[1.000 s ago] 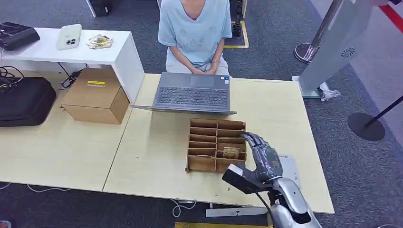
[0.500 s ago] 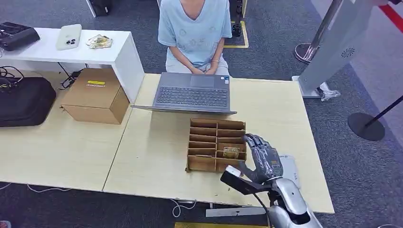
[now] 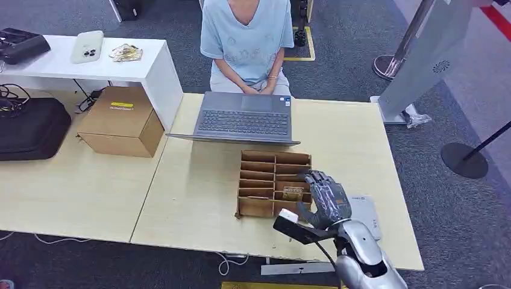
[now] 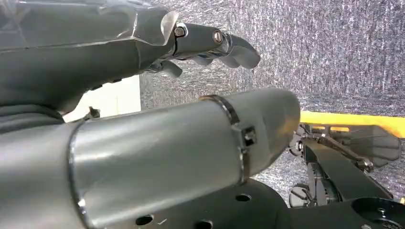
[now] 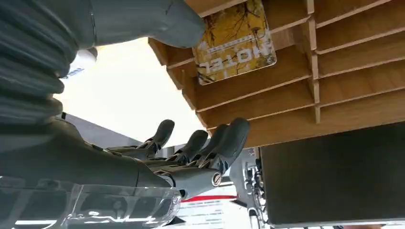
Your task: Pass the card to the sensor for recognition and then transmit it.
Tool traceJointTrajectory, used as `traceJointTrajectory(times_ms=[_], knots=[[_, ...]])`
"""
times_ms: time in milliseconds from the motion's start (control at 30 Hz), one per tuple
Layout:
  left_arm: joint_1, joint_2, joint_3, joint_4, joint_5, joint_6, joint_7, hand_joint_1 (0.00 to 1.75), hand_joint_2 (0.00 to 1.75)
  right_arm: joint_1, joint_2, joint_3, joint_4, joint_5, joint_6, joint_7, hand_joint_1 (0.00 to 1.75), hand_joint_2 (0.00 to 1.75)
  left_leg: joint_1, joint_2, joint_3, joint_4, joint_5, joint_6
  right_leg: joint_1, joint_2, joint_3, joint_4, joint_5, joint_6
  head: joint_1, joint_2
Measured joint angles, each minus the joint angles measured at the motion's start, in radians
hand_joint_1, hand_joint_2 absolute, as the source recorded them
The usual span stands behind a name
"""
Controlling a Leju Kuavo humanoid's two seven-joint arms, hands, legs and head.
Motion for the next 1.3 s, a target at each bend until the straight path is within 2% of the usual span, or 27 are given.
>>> traceJointTrajectory(times_ms=[333,933,1167,1300], knots=[[-0.001,0.000,0.000,0.000,-0.007,-0.003,-0.002,0.00,0.00,-0.021,0.001,0.027,0.035,0.000,0.001,0.000,0.54,1.75,0.000,0.000,0.000,0.000,0.000,0.000,0.000,0.000,0.000,0.000,0.000,0.000,0.000,0.000],[-0.004,0.000,0.000,0.000,0.001,-0.004,-0.001,0.00,0.00,-0.077,0.021,0.066,0.095,0.003,0.012,0.011,0.61,1.75,0.000,0.000,0.000,0.000,0.000,0.000,0.000,0.000,0.000,0.000,0.000,0.000,0.000,0.000],[-0.004,0.000,0.000,0.000,0.006,-0.004,-0.001,0.00,0.00,-0.088,0.025,0.071,0.110,0.004,0.011,0.022,0.56,1.75,0.000,0.000,0.000,0.000,0.000,0.000,0.000,0.000,0.000,0.000,0.000,0.000,0.000,0.000],[-0.004,0.000,0.000,0.000,0.006,-0.004,-0.001,0.00,0.00,-0.087,0.025,0.071,0.111,0.003,0.010,0.027,0.59,1.75,0.000,0.000,0.000,0.000,0.000,0.000,0.000,0.000,0.000,0.000,0.000,0.000,0.000,0.000]])
